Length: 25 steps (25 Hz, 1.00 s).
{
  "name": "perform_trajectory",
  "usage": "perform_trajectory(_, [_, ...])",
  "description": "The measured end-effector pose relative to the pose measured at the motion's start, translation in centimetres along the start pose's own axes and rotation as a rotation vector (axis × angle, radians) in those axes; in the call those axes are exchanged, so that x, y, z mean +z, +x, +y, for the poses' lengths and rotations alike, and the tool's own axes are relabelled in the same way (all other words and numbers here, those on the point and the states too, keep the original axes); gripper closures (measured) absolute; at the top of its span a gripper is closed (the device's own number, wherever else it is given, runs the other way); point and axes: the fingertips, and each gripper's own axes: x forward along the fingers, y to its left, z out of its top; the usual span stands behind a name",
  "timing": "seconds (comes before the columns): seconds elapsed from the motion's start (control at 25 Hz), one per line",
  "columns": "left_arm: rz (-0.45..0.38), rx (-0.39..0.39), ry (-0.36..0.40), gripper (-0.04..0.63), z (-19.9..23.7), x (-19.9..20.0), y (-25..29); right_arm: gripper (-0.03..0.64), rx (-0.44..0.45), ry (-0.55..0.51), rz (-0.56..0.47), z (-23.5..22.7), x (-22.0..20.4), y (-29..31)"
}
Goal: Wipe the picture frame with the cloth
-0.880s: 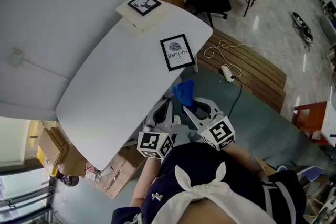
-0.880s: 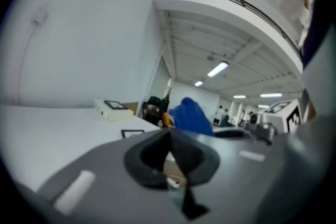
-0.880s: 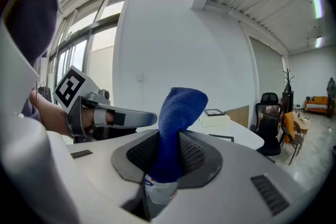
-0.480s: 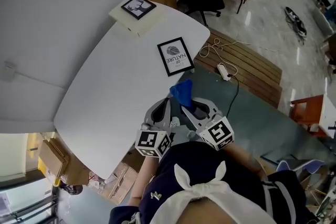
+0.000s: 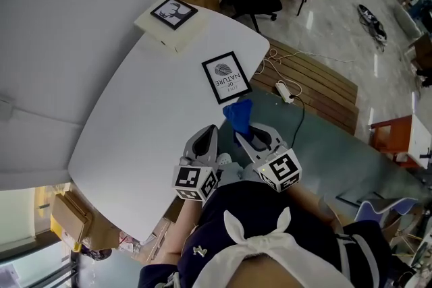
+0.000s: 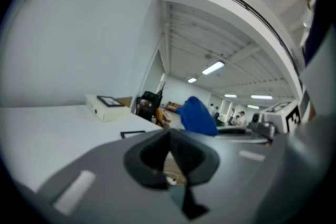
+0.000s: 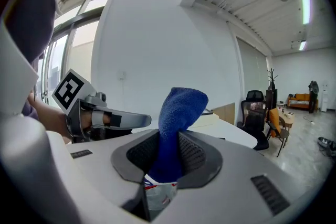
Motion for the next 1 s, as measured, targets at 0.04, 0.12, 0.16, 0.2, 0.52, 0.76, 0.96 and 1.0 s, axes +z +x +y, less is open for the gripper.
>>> perform_trajectory(0.04, [-0.001,-0.005,0.002,0.598,0.3,0.2,0.1,0.527,-0.012,0.003,-0.001,-0.1,0.0,0.2])
perform_trajectory(0.12, [-0.001,-0.013,0.002,0.598,1.0,0.4,0.3,0.528,-0.035,0.014,-0.003,-0.3,-0.1,0.6])
perform_trajectory(0.16, [0.000,-0.017,0.001,0.598,1.4,0.5,0.4,0.528,-0.045,0.019,-0.004,-0.4,-0.1,0.8])
perform_trajectory(0.2, [0.001,-0.019,0.000,0.598,1.7,0.6,0.6,0.528,-0.053,0.023,-0.006,-0.5,0.0,1.1])
perform_trajectory(0.52, [0.047,-0.025,-0.038,0.598,3.7,-0.2,3.2,0.527,-0.081,0.046,0.036,-2.5,-0.7,2.3])
perform_trajectory(0.76, [0.093,0.015,-0.043,0.598,5.6,-0.4,6.7,0.526,-0.067,0.055,0.075,-5.8,-0.7,4.3])
perform_trajectory(0.96, [0.125,0.041,-0.042,0.598,6.9,-0.1,9.3,0.526,-0.031,0.049,0.092,-8.6,-0.1,6.7])
perform_trajectory(1.0, [0.135,0.046,-0.044,0.598,7.2,-0.2,9.9,0.527,-0.022,0.047,0.095,-9.1,0.0,7.3])
